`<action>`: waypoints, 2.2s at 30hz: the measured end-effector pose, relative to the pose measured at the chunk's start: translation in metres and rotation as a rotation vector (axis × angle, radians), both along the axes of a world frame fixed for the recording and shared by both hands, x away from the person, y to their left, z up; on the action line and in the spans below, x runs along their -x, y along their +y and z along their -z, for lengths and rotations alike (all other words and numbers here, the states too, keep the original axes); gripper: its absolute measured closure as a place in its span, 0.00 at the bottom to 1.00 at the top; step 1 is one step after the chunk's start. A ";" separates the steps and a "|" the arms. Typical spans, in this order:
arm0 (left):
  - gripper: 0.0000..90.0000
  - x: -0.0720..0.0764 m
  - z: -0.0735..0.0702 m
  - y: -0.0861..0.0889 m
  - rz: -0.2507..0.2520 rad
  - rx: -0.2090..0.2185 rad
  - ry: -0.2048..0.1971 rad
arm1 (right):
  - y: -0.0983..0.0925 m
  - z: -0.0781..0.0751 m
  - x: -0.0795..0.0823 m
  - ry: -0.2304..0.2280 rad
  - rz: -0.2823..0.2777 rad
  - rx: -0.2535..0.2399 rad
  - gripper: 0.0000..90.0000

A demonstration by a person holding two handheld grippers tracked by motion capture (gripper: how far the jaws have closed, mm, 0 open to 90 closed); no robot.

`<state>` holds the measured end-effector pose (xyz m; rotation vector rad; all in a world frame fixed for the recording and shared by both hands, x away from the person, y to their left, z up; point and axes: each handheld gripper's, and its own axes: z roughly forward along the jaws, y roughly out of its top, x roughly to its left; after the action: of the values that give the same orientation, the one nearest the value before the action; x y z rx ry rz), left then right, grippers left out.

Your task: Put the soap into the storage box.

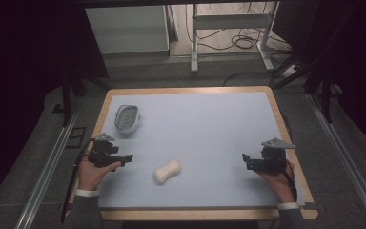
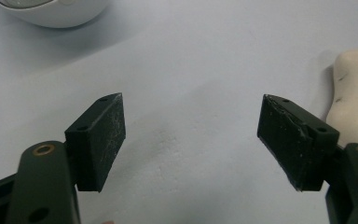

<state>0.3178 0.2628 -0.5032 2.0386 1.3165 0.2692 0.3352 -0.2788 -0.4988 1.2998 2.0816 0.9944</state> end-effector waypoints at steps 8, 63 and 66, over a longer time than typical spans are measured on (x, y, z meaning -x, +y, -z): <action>0.26 0.000 -0.001 0.002 -0.003 -0.001 0.000 | -0.006 0.000 0.000 0.001 0.021 -0.004 0.06; 0.23 0.009 -0.040 -0.069 0.207 -0.133 -0.034 | -0.022 -0.008 0.008 -0.024 0.057 -0.001 0.08; 0.23 0.009 -0.039 -0.074 0.219 -0.146 -0.028 | -0.021 -0.008 0.008 -0.025 0.054 0.000 0.08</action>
<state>0.3090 0.1891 -0.4641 2.2718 1.0719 0.2992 0.3267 -0.3001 -0.4910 1.3295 2.0165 0.9820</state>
